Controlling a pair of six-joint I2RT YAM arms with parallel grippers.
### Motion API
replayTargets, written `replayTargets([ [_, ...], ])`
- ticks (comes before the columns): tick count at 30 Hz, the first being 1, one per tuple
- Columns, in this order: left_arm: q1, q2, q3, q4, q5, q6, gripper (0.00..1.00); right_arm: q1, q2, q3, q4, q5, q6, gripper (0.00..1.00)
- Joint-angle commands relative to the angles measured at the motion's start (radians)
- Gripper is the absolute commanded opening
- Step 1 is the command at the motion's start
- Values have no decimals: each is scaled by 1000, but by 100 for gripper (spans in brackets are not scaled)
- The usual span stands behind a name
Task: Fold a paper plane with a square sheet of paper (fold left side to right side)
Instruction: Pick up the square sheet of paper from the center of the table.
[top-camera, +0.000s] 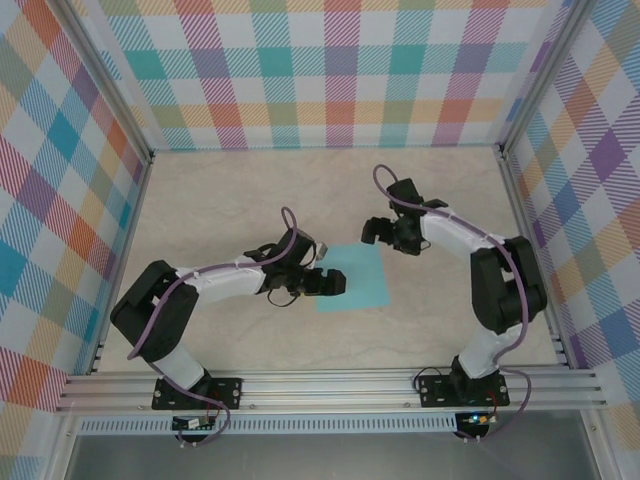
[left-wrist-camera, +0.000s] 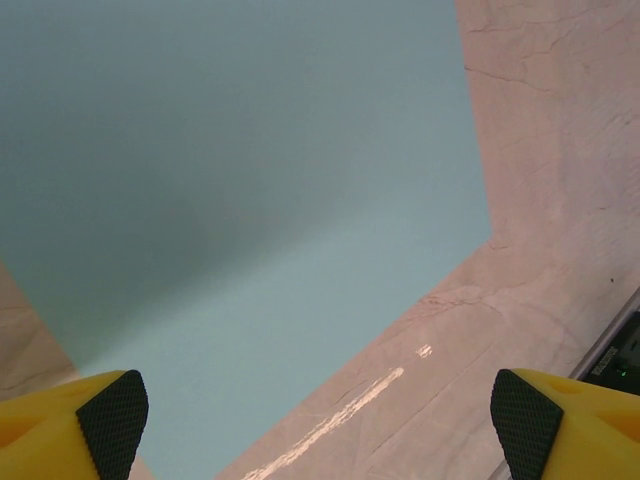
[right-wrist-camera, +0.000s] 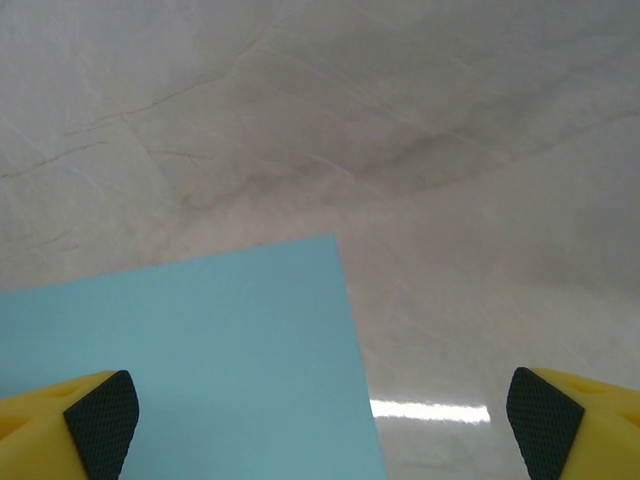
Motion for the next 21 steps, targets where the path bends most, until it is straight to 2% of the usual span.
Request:
replayTargets([
  [1,-6,27,8,14,22,-35,91,23,65,70,-13,22,-31,99],
  [12,-32,105,72,-96,-31,-18,92,94,167,128,-69,49,-35,100],
  [21,-36,136,84,-124,-54,-11,93,139,154,77,-83,-16,-34,98],
])
